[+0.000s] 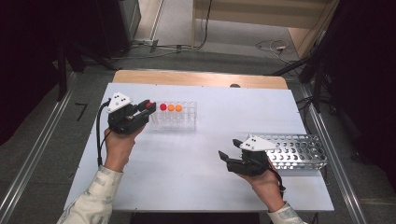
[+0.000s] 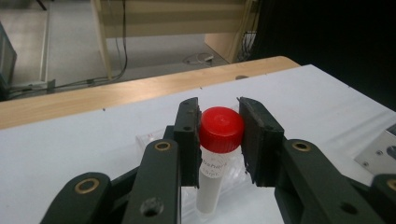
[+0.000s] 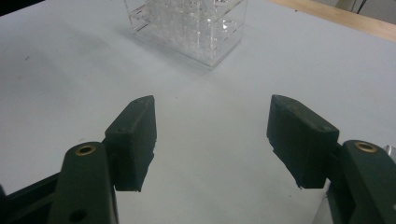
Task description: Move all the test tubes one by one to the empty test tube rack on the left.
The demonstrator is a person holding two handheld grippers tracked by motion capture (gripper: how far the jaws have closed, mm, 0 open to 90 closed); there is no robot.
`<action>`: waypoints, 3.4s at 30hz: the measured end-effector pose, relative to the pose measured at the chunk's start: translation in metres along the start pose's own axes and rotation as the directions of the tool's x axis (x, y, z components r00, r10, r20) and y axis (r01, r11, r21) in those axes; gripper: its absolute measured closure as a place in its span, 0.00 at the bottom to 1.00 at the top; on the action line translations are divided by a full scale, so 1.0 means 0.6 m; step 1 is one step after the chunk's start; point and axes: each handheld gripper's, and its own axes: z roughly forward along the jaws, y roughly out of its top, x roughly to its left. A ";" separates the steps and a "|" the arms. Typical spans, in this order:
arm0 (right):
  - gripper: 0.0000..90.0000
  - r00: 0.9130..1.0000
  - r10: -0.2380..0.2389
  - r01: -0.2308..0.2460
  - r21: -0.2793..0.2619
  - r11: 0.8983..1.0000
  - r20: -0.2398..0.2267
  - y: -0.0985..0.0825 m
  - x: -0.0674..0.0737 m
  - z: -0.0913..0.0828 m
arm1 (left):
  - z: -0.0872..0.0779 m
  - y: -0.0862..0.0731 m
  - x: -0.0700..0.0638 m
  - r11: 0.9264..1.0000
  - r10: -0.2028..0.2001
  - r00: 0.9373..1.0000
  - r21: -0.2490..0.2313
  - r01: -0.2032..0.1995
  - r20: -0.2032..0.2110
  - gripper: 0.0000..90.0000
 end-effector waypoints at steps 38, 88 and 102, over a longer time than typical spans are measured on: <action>0.35 1.000 0.017 -0.017 -0.002 1.000 0.010 -0.005 -0.011 -0.005 | 0.083 -0.027 0.023 0.999 -0.030 0.997 0.040 0.033 -0.077 0.70; 0.31 0.972 0.171 -0.155 -0.102 0.983 0.162 -0.089 -0.136 -0.124 | -0.120 -0.167 0.030 0.997 -0.059 0.975 0.042 0.069 -0.212 0.22; 0.31 0.960 0.193 -0.173 -0.112 0.978 0.203 -0.114 -0.157 -0.153 | -0.152 -0.182 0.038 0.996 -0.077 0.968 0.030 0.087 -0.239 0.21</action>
